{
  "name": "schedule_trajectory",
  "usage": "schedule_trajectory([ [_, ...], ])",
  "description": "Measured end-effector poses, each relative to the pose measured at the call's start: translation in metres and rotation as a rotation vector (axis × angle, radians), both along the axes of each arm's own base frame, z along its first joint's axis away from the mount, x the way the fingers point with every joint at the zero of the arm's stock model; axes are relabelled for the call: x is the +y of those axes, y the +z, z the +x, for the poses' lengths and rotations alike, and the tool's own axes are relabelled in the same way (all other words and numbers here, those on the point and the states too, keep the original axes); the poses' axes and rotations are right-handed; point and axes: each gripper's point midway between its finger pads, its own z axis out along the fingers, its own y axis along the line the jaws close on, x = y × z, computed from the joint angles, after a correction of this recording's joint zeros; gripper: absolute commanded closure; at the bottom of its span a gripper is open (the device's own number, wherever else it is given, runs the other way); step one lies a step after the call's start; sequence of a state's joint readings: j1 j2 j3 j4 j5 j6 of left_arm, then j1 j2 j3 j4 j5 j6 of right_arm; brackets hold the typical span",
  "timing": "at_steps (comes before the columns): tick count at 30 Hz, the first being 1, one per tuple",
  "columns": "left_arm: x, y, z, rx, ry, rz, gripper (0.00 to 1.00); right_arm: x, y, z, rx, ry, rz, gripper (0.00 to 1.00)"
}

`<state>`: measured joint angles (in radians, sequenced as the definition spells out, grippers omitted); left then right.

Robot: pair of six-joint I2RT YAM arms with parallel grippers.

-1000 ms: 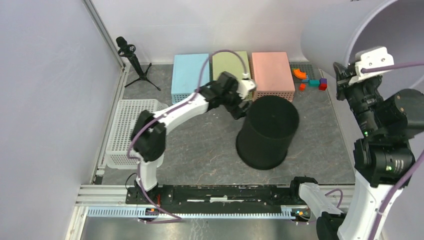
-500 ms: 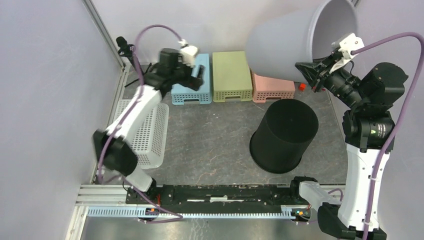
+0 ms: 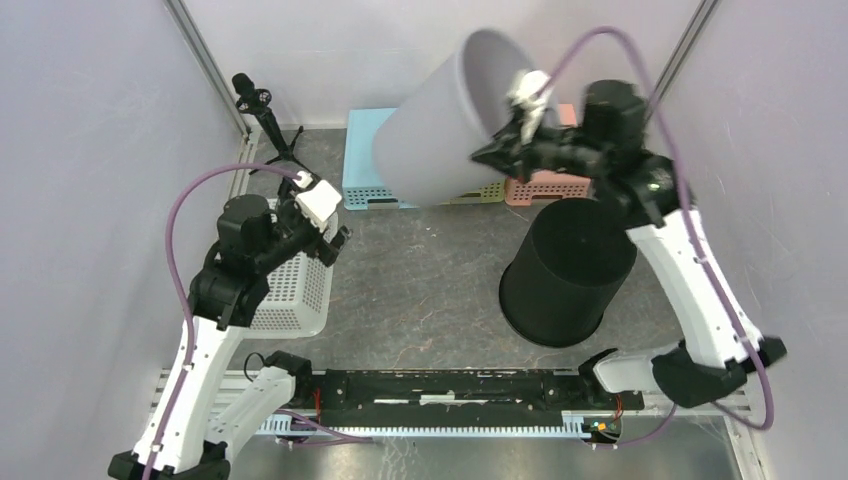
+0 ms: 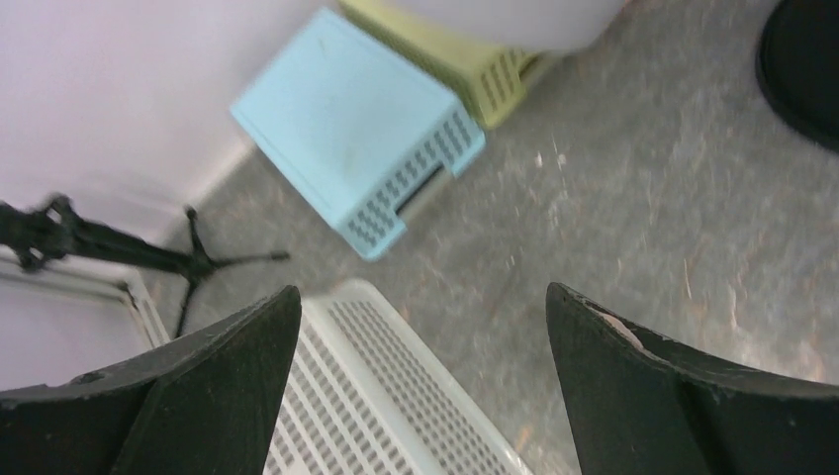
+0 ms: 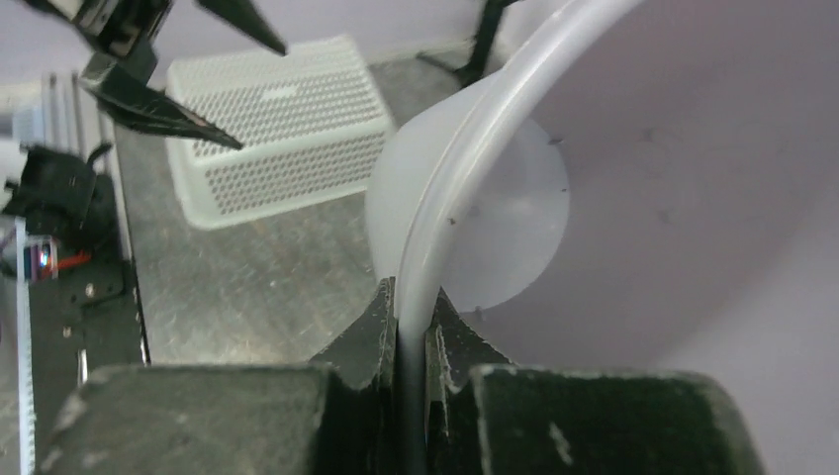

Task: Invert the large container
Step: Place the container at the center of the board.

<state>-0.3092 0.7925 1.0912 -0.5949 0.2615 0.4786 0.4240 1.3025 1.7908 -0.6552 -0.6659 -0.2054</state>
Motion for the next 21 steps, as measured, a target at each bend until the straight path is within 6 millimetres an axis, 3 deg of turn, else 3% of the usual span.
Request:
schedule_trajectory([
  [4, 0.012, -0.034, -0.016, 0.102, -0.023, 0.050, 0.00, 0.069, -0.052, -0.027, 0.017, 0.134, -0.183, 1.00],
  [8, 0.012, -0.036, -0.039, 0.130, -0.110, 0.060, 0.00, 0.109, -0.113, -0.065, 0.018, 0.247, -0.386, 1.00],
  [11, 0.005, -0.025, -0.060, 0.123, -0.218, 0.065, 0.00, 0.111, -0.155, -0.078, 0.034, 0.275, -0.507, 1.00],
  [15, -0.003, -0.016, -0.081, 0.104, -0.323, 0.070, 0.00, 0.101, -0.199, -0.078, 0.052, 0.258, -0.624, 1.00],
  [19, -0.005, -0.022, -0.091, 0.128, -0.367, 0.070, 0.00, 0.096, -0.225, -0.085, 0.038, 0.279, -0.688, 0.92],
  [21, -0.005, -0.024, -0.095, 0.132, -0.377, 0.067, 0.00, 0.095, -0.227, -0.091, 0.012, 0.292, -0.696, 0.83],
])
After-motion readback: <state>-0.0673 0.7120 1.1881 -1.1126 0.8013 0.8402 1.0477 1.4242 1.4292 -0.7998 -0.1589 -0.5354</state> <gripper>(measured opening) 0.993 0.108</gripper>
